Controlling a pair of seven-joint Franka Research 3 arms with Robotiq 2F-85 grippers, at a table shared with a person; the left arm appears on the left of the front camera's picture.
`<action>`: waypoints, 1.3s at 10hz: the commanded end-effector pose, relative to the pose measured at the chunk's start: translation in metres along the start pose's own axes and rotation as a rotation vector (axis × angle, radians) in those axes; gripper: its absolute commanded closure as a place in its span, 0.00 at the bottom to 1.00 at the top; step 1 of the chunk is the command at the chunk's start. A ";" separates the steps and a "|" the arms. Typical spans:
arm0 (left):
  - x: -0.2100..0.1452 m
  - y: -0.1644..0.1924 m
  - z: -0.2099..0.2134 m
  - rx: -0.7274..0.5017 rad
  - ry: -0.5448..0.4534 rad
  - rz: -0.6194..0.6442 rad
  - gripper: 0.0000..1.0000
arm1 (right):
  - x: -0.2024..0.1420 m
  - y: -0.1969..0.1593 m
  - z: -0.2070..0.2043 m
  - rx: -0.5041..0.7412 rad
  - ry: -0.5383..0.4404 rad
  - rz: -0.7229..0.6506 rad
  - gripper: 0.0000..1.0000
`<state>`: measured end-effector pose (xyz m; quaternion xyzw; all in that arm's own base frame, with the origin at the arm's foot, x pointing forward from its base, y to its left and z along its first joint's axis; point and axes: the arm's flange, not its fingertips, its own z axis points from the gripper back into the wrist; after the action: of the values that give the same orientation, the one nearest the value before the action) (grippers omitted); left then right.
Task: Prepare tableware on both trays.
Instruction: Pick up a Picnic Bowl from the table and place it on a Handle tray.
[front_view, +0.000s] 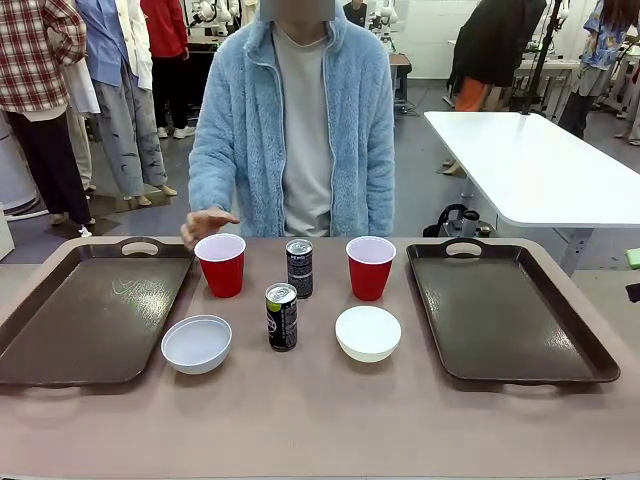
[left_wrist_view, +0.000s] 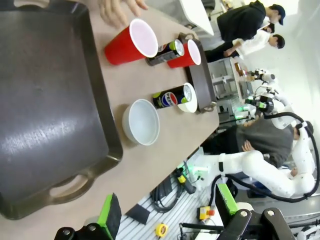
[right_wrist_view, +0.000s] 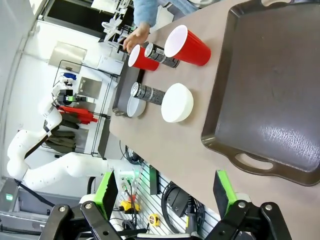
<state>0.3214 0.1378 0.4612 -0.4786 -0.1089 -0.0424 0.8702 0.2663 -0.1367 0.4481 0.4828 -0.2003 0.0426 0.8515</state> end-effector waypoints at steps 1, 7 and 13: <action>0.000 0.000 0.001 -0.011 -0.004 -0.002 0.00 | 0.003 -0.001 0.000 0.028 -0.016 0.012 0.00; 0.000 0.000 0.001 -0.011 -0.004 -0.002 0.00 | 0.002 0.019 -0.006 -0.038 0.016 0.015 0.00; 0.000 0.000 0.001 -0.011 -0.004 -0.002 0.00 | 0.041 0.158 -0.097 -0.517 0.269 0.055 0.00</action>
<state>0.3217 0.1372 0.4608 -0.4783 -0.1080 -0.0425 0.8705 0.2758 0.0002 0.5459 0.2740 -0.1421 0.0773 0.9480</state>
